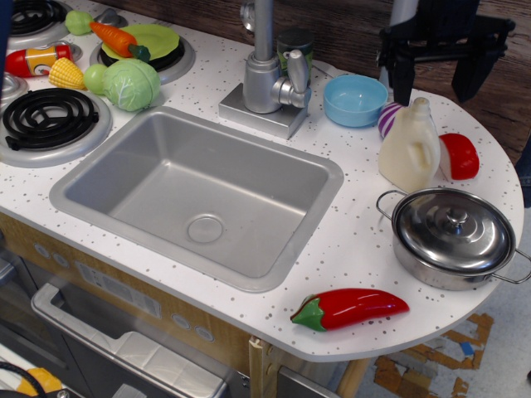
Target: Put detergent in sink
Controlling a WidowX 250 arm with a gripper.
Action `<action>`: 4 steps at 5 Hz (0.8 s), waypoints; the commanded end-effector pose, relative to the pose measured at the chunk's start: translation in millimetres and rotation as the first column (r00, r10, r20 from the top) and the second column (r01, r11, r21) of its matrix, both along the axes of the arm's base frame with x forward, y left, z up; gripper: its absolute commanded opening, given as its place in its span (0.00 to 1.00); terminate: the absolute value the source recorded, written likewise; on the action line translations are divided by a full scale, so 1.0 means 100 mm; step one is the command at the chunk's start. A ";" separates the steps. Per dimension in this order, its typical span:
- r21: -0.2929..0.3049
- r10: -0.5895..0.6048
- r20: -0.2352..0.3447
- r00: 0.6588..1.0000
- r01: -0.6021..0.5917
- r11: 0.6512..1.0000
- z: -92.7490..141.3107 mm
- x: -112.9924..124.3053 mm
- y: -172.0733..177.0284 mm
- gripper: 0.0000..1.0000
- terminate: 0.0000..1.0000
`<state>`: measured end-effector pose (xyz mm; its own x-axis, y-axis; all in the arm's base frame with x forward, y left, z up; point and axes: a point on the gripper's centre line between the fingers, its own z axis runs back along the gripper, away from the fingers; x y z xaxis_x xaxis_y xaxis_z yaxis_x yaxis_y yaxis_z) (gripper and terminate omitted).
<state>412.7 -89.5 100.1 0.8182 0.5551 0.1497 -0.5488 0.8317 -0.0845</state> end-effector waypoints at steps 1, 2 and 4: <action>0.029 0.023 0.012 1.000 -0.023 0.999 0.00 0.00 0.08 1.00 0.00; -0.009 0.016 0.024 1.000 -0.016 1.000 -0.12 -0.01 0.18 1.00 0.00; -0.117 -0.020 0.025 1.000 0.022 0.993 -0.18 0.07 0.26 0.00 0.00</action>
